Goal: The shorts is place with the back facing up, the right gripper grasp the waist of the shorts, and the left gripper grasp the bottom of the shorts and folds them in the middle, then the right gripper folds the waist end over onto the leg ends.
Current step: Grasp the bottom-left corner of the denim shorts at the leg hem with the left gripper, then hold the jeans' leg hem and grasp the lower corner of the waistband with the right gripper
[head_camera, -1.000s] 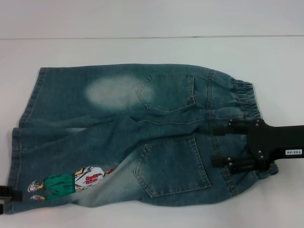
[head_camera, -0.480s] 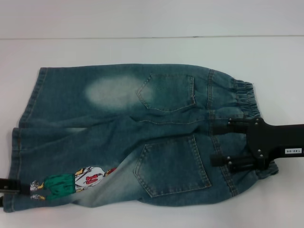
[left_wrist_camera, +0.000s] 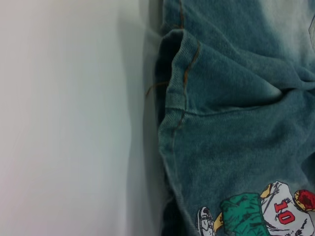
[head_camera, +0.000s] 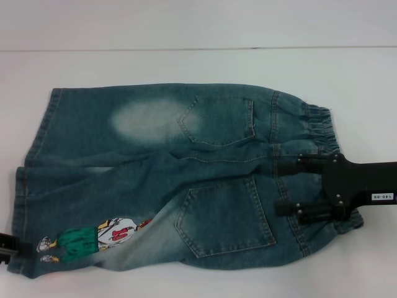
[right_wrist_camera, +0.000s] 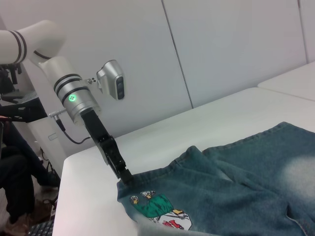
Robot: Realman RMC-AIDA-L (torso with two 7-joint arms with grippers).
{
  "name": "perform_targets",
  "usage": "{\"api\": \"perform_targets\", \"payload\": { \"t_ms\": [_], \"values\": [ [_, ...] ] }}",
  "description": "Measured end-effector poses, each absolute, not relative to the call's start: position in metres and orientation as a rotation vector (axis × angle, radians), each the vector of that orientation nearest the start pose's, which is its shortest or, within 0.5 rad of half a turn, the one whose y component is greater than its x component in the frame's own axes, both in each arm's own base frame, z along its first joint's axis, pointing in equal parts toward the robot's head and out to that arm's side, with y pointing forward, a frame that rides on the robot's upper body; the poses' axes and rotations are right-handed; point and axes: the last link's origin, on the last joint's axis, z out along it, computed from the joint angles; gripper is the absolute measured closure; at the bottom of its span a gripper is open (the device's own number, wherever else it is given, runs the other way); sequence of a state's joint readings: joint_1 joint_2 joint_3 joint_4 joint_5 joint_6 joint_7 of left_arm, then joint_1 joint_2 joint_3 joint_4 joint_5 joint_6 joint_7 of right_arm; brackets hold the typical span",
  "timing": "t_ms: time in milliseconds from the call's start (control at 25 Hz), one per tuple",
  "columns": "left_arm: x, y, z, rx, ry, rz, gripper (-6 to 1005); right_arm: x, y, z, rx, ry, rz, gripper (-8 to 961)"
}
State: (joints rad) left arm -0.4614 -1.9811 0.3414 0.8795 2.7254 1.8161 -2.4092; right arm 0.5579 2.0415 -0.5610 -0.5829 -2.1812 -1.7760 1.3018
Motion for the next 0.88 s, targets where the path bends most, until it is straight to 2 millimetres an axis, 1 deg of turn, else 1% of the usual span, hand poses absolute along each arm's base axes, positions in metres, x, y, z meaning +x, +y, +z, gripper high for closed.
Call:
{"api": "perform_targets", "payload": {
  "t_ms": [120, 360, 480, 560, 640, 720, 760, 880],
  "values": [
    [-0.363, 0.26, 0.083, 2.272, 2.422, 0.116, 632, 0.267, 0.302, 0.005, -2.923, 0.575, 0.739, 55],
    [-0.363, 0.26, 0.082, 2.284, 2.418, 0.121, 857, 0.269, 0.303, 0.008, -2.903, 0.584, 0.748, 57],
    [-0.363, 0.26, 0.082, 2.287, 2.418, 0.126, 883, 0.269, 0.306, 0.015, -2.855, 0.623, 0.785, 58],
    [-0.362, 0.262, 0.082, 2.296, 2.417, 0.145, 901, 0.271, 0.312, 0.023, -2.791, 0.688, 0.814, 59],
    [-0.362, 0.265, 0.083, 2.308, 2.424, 0.165, 919, 0.273, 0.319, 0.034, -2.725, 0.757, 0.83, 59],
    [-0.364, 0.271, 0.085, 2.329, 2.451, 0.207, 936, 0.275, 0.329, 0.049, -2.65, 0.867, 0.817, 60],
    [-0.364, 0.271, 0.085, 2.329, 2.451, 0.207, 945, 0.276, 0.334, 0.058, -2.612, 0.926, 0.801, 60],
    [-0.364, 0.277, 0.089, 2.35, 2.467, 0.292, 957, 0.274, 0.346, 0.081, -2.538, 1.061, 0.717, 61]
  ]
}}
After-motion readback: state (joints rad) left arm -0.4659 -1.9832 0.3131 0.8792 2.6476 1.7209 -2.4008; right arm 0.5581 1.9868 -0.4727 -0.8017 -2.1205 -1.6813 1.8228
